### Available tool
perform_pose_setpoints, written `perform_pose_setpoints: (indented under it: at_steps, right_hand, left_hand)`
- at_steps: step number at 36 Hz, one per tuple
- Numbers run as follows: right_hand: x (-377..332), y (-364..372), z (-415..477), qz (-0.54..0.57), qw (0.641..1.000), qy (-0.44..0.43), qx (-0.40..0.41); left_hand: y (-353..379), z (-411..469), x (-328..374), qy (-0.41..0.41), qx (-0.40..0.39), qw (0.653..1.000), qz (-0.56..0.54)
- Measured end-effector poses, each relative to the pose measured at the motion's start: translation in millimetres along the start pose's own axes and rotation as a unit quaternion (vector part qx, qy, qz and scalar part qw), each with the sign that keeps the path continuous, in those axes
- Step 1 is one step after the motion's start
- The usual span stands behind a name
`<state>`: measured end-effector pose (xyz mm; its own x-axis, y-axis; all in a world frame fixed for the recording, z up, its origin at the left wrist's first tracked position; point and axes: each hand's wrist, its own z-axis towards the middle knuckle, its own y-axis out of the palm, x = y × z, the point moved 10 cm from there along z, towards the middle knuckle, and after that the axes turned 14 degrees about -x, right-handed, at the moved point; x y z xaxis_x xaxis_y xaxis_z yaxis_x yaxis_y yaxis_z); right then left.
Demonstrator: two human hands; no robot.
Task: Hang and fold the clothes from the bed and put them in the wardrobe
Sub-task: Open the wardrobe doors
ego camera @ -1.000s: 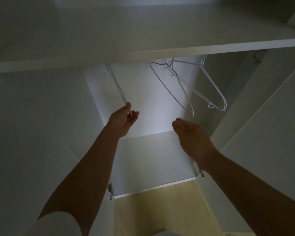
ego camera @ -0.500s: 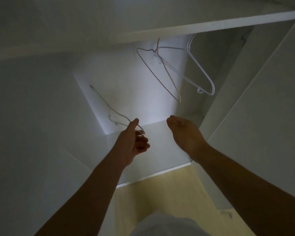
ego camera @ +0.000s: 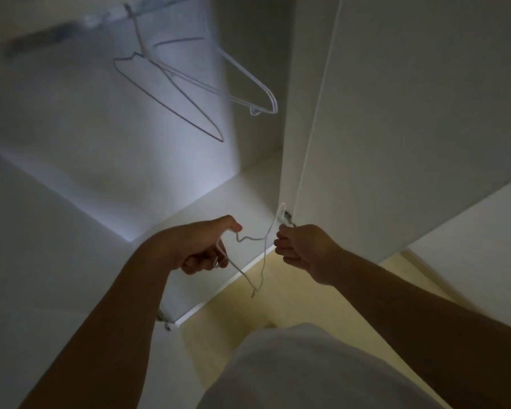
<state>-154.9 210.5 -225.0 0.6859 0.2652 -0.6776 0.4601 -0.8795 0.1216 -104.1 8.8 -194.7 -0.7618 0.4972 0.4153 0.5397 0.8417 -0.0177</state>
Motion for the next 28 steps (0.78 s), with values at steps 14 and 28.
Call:
perform_pose_setpoints:
  at_steps: [14,28]
  right_hand:
    - [137.5,-113.4,-70.8,0.288,0.946,0.115,0.093]
    - [324.7,-219.7,-226.9,0.548,0.769,0.052,0.326]
  left_hand:
    - [151.7,61.2,161.3,-0.039,-0.187,0.887,0.42]
    - [446.1,116.5,215.7,-0.034,-0.279,0.634,0.72]
